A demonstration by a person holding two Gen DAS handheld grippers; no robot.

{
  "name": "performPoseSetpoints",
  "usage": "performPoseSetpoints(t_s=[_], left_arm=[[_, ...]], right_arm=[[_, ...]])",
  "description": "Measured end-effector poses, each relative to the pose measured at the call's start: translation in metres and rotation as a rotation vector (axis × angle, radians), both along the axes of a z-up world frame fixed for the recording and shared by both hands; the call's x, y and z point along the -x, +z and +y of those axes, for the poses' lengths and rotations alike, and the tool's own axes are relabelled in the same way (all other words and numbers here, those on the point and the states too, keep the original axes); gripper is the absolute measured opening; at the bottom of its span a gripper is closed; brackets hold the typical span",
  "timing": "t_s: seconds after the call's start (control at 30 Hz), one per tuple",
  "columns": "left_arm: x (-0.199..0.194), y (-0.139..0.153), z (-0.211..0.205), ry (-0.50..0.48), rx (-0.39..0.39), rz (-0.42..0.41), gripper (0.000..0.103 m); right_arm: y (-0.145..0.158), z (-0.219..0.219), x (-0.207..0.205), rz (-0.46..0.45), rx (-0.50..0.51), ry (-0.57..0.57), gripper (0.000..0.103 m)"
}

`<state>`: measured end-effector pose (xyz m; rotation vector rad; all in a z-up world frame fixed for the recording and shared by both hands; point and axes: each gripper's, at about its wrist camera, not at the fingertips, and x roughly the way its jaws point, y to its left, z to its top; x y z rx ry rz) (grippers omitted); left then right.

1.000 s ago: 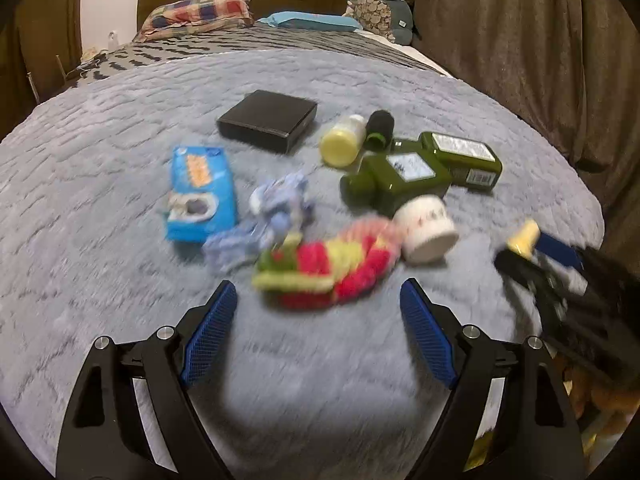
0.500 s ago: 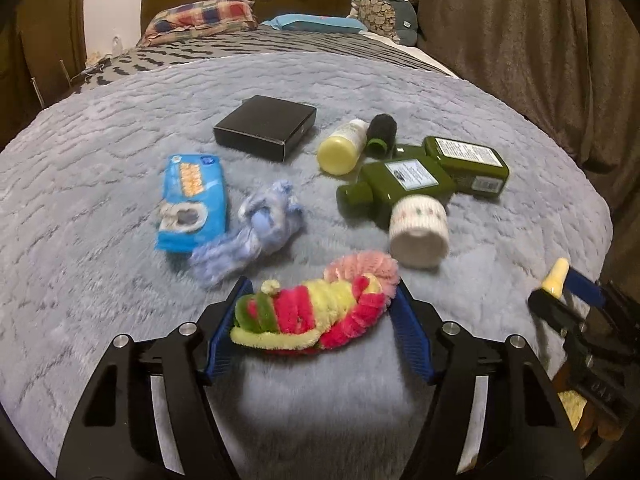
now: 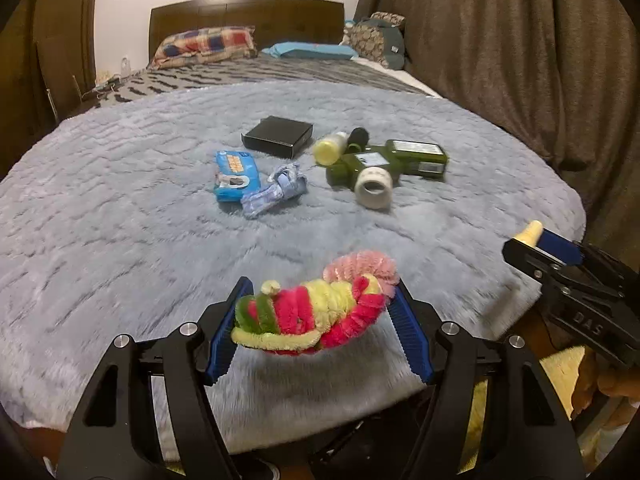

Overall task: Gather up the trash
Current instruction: 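Lower both held items into the bin and open both tools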

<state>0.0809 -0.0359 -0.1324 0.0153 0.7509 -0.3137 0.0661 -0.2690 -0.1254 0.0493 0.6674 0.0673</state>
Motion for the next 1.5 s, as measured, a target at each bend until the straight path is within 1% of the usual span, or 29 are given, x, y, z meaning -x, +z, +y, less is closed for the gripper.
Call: performPoseSetpoints(t_s=[0.1,0.2,0.3,0.4,0.47,0.53,0.6,0.7,0.8,0.97,1.1,1.2,1.3,1.37,1.4,1.43,1.47,1.5], left_arm=[[0.025,0.003,0.005,-0.005,0.011,-0.011,0.065],[0.046,-0.004,0.01,-0.016,0.022,0.005,0.065],[0.062,-0.02,0.01,-0.026,0.005,0.042,0.065],[0.073,-0.042,0.007,-0.041,-0.026,0.09,0.065],[0.077,-0.057,0.005,-0.047,-0.03,0.132,0.065],[0.079,-0.071,0.003,-0.056,-0.031,0.172,0.065],[0.08,-0.084,-0.002,-0.066,-0.049,0.202,0.065],[0.079,-0.105,-0.008,-0.082,-0.058,0.256,0.065],[0.077,-0.125,-0.015,-0.101,-0.062,0.308,0.065],[0.072,-0.16,-0.024,-0.114,-0.08,0.395,0.065],[0.069,-0.183,-0.029,-0.127,-0.09,0.453,0.065],[0.068,-0.194,-0.032,-0.141,-0.094,0.487,0.065],[0.065,-0.199,-0.032,-0.144,-0.089,0.509,0.066],[0.063,-0.201,-0.032,-0.142,-0.09,0.512,0.069],[0.063,-0.201,-0.032,-0.139,-0.088,0.513,0.074],[0.062,-0.202,-0.031,-0.136,-0.086,0.512,0.078],[0.062,-0.202,-0.03,-0.135,-0.085,0.51,0.08],[0.059,-0.202,-0.031,-0.134,-0.086,0.509,0.083]], right_arm=[[-0.003,0.004,0.017,0.009,-0.023,0.007,0.06],[-0.018,0.004,0.033,0.042,-0.055,0.009,0.06],[-0.04,0.005,0.045,0.109,-0.079,0.024,0.06],[-0.059,0.007,0.054,0.165,-0.066,0.032,0.06],[-0.068,0.012,0.058,0.196,-0.059,0.042,0.06],[-0.077,0.014,0.059,0.233,-0.054,0.047,0.06],[-0.087,0.016,0.059,0.273,-0.061,0.05,0.06],[-0.104,0.019,0.055,0.347,-0.105,0.063,0.06],[-0.121,0.025,0.053,0.395,-0.088,0.06,0.06],[-0.145,0.031,0.049,0.454,-0.084,0.059,0.06],[-0.166,0.03,0.047,0.508,-0.112,0.054,0.06],[-0.173,0.031,0.045,0.528,-0.121,0.056,0.06],[-0.18,0.03,0.041,0.53,-0.117,0.07,0.06],[-0.181,0.031,0.039,0.529,-0.102,0.075,0.062],[-0.181,0.03,0.037,0.527,-0.104,0.076,0.067],[-0.179,0.028,0.039,0.525,-0.108,0.076,0.069],[-0.178,0.03,0.039,0.523,-0.111,0.074,0.074],[-0.174,0.031,0.038,0.518,-0.114,0.07,0.076]])
